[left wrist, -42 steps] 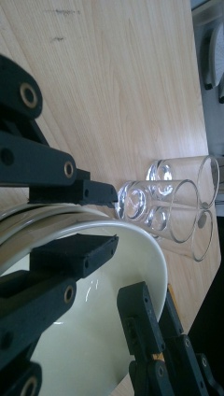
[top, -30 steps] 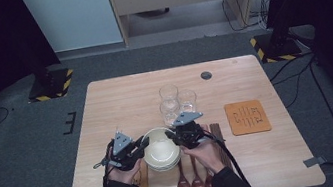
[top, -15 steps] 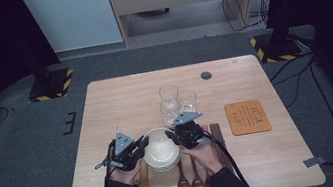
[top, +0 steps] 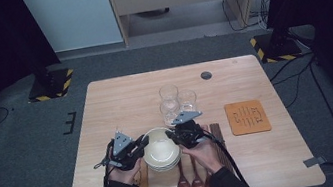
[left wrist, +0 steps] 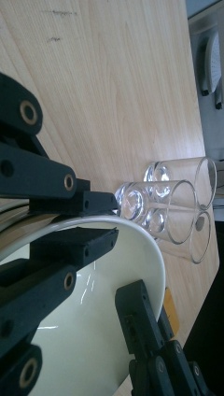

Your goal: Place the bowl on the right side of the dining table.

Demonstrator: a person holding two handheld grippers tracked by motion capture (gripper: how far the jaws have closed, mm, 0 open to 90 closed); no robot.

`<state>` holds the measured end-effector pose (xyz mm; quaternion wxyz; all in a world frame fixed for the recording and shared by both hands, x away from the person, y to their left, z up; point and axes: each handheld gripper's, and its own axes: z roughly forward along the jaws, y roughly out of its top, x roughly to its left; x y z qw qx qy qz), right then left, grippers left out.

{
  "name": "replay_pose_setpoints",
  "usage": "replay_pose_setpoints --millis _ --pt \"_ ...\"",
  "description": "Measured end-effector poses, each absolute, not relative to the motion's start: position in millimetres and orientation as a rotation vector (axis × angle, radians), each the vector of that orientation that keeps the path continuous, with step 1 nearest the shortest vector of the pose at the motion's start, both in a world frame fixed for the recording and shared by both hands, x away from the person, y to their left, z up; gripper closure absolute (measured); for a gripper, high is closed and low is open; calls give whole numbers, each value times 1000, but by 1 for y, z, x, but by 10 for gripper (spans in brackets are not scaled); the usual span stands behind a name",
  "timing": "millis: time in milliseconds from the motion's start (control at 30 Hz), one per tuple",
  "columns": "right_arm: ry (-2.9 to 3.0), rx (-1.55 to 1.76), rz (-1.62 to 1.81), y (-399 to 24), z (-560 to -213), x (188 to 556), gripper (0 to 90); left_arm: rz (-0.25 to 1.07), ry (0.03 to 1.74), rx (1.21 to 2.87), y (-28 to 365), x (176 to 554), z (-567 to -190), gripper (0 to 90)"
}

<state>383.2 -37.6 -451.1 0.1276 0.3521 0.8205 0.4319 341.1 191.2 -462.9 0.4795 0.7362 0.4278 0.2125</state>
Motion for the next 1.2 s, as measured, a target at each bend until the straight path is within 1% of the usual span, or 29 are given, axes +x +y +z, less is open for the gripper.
replay_pose_setpoints --millis 333,500,600,633,833,1200 --pt "2369 998 1255 -37 -442 381 837 511 1048 1786 192 342 -462 746" --pt "2354 967 1244 -36 -437 379 836 500 1047 1779 191 343 -459 756" --pt "2349 947 1239 -35 -434 378 836 509 1054 1781 190 343 -457 808" --pt "2349 946 1239 -35 -434 377 836 513 1055 1784 190 343 -457 812" --pt "2339 940 1253 -34 -433 377 836 553 1051 1790 189 340 -453 820" --pt "2349 973 1275 -36 -426 376 811 577 1032 1784 188 335 -447 818"
